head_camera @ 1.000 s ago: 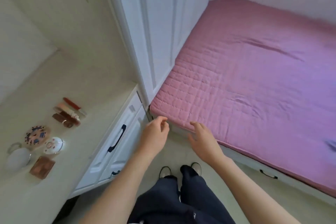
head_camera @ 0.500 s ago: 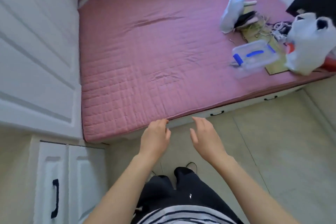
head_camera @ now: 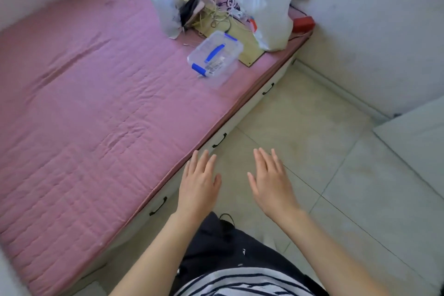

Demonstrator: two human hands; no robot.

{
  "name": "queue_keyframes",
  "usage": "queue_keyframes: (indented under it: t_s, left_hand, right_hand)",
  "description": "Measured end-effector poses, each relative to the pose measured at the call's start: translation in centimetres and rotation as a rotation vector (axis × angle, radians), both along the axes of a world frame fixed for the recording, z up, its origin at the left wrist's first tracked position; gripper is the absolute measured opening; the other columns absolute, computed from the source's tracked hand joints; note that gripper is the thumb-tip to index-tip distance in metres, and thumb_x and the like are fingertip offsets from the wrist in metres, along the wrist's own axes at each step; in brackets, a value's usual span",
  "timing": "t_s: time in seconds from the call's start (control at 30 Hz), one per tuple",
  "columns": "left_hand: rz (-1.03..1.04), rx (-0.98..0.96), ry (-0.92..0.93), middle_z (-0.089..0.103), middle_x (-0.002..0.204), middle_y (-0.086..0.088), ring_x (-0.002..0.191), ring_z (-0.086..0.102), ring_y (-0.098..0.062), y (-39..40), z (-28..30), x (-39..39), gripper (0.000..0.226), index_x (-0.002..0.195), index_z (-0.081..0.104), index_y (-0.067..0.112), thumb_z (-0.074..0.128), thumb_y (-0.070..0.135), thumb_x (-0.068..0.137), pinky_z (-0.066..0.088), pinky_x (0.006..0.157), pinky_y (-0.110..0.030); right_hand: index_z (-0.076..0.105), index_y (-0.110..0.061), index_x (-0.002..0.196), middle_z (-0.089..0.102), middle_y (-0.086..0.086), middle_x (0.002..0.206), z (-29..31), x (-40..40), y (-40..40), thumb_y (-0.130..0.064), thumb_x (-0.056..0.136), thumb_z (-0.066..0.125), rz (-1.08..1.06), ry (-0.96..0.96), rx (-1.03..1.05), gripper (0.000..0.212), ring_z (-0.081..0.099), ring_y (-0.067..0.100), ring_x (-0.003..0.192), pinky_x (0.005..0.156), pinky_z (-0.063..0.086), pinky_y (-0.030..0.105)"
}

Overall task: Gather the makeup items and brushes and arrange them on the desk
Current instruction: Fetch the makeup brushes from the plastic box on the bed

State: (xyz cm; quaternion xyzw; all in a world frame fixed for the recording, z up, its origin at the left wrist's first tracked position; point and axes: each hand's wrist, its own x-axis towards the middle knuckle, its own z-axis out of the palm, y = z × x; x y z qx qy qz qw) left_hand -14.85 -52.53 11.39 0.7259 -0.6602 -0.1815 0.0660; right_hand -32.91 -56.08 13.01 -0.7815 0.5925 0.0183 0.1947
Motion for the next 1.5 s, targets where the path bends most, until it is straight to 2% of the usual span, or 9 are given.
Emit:
queue_keyframes:
  t_s: [0.17,0.3,0.53,0.8,1.1,1.37,1.5]
  left_hand:
    - [-0.145,0.028,-0.043,0.022,0.157,-0.002,0.147,0.009,-0.024,-5.1,0.0,-1.9,0.054,0.149,0.027,0.017,0.040,0.030,0.099,0.007,0.119,-0.036]
    - [-0.204,0.015,-0.015,0.039,0.149,-0.004,0.142,0.027,-0.024,-10.5,0.3,-3.6,0.049,0.142,0.040,0.012,0.044,0.030,0.097,0.021,0.117,-0.039]
    - [-0.265,-0.054,-0.019,0.050,0.140,-0.006,0.137,0.036,-0.029,-22.5,0.4,-5.7,0.044,0.135,0.049,0.009,0.056,0.020,0.093,0.030,0.112,-0.042]
    - [-0.351,-0.027,-0.059,0.039,0.149,-0.005,0.143,0.024,-0.026,-36.8,1.3,-7.2,0.046,0.142,0.041,0.013,0.048,0.022,0.097,0.022,0.117,-0.042]
    - [-0.206,0.009,-0.050,0.042,0.147,-0.005,0.143,0.025,-0.026,-46.9,0.6,-10.0,0.043,0.141,0.043,0.014,0.045,0.024,0.099,0.024,0.116,-0.044]
    - [0.066,0.058,-0.054,0.037,0.151,-0.006,0.145,0.019,-0.026,-52.7,-0.4,-14.2,0.045,0.143,0.040,0.013,0.044,0.023,0.099,0.020,0.118,-0.043]
    - [0.223,0.096,-0.046,0.035,0.152,-0.007,0.146,0.018,-0.026,-54.2,-1.4,-15.9,0.047,0.144,0.038,0.012,0.043,0.023,0.099,0.017,0.119,-0.042]
  right_hand:
    - [0.016,-0.008,0.151,0.023,0.009,0.157,0.1,-3.2,-2.8,-0.038,0.100,0.033,-0.131,0.013,0.008,0.061,0.005,0.031,0.147,0.120,0.014,0.041]
    - [0.011,-0.010,0.152,0.020,0.008,0.158,-0.2,-5.8,-6.0,-0.038,0.100,0.033,-0.247,-0.013,0.034,0.063,0.004,0.029,0.147,0.120,0.011,0.039]
    - [0.014,-0.009,0.151,0.021,0.008,0.158,-0.4,-8.1,-15.3,-0.036,0.101,0.035,-0.332,-0.006,0.033,0.061,0.005,0.030,0.147,0.120,0.012,0.040]
    - [0.014,-0.008,0.151,0.018,0.009,0.158,0.0,-9.6,-28.8,-0.036,0.102,0.033,-0.280,0.031,0.037,0.060,0.003,0.031,0.147,0.120,0.011,0.041]
    - [0.018,-0.007,0.151,0.022,0.010,0.157,-0.1,-13.1,-42.6,-0.035,0.101,0.035,-0.167,0.011,0.041,0.059,0.005,0.031,0.147,0.120,0.014,0.043]
    - [0.021,-0.006,0.149,0.023,0.010,0.156,-1.0,-16.6,-54.2,-0.034,0.100,0.037,0.113,0.034,0.050,0.058,0.007,0.032,0.147,0.119,0.016,0.041]
    - [0.017,-0.008,0.150,0.020,0.009,0.157,-2.1,-16.7,-58.8,-0.034,0.101,0.036,0.293,0.057,0.083,0.059,0.004,0.030,0.147,0.119,0.008,0.042]
